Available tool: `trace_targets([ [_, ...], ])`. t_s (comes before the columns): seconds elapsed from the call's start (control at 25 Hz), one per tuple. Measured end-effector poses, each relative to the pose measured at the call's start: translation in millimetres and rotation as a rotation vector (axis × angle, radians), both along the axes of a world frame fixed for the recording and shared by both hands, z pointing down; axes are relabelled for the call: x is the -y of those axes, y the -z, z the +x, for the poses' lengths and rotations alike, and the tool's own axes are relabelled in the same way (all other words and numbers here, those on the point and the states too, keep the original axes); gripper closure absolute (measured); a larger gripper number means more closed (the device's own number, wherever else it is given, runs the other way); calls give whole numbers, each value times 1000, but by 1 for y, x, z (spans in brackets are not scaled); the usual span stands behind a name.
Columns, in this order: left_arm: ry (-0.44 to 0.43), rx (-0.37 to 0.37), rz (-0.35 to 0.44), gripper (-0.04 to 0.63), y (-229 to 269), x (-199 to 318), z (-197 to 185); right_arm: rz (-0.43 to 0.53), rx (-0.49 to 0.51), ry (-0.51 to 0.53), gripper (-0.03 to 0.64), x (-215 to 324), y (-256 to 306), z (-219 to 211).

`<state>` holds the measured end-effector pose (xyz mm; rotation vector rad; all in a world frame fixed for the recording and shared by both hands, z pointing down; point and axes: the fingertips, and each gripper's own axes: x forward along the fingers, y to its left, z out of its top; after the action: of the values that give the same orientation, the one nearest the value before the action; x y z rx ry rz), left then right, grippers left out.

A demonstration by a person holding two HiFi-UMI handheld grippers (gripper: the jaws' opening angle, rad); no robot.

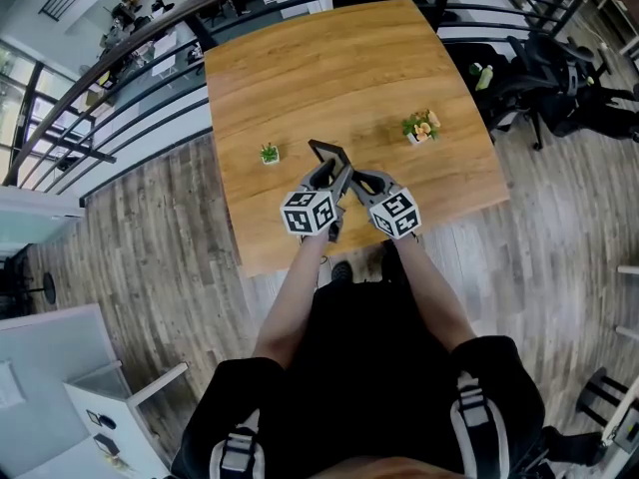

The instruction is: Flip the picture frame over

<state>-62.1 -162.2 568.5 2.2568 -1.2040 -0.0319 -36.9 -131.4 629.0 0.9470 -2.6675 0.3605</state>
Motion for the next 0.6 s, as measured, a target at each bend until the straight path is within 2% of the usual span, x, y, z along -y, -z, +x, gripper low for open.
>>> trace_targets([
  [0.24,29,-89,-46,409,2,6,2,109,-94,-31,548,3,12,2],
  [0.4,52,-183,-103,405,0,12,1,189,-206,-33,546,5,19,3],
  [0.6,75,-226,-148,405,-3,18,-1,324,-396,-42,546,9,18,9],
])
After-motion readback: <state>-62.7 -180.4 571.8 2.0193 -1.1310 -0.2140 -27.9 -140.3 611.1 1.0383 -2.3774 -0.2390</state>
